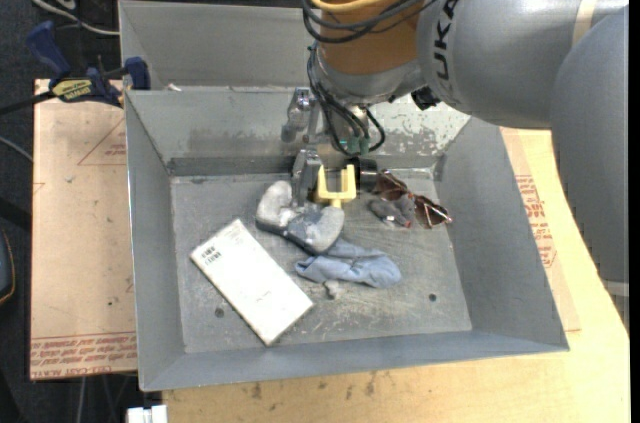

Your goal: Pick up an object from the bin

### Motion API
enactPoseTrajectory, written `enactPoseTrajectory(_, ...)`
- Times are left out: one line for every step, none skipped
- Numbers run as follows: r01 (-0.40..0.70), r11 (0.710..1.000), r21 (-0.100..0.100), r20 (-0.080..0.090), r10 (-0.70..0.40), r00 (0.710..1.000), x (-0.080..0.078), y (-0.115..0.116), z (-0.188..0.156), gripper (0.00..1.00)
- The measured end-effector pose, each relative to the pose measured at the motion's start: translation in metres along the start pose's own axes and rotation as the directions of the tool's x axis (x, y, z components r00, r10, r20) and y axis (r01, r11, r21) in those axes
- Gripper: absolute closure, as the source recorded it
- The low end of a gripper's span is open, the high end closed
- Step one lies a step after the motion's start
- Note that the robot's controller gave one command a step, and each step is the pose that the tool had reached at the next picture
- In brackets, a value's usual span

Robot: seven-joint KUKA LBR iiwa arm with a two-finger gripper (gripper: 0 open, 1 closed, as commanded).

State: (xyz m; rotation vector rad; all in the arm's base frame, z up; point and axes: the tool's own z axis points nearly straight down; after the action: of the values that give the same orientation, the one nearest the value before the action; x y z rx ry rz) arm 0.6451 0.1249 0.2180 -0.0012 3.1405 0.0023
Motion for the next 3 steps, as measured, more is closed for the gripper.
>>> enactPoseTrajectory(0.069,0.998,0.000,0.006,-0.069,0.998,0.004,0.006,0.034,0.00)
enactPoseTrajectory(0.090,0.996,0.000,0.004,-0.090,0.996,0.006,0.002,0.093,0.00)
enactPoseTrajectory(0.088,0.996,-0.001,0.002,-0.088,0.996,0.006,-0.001,0.109,0.00)
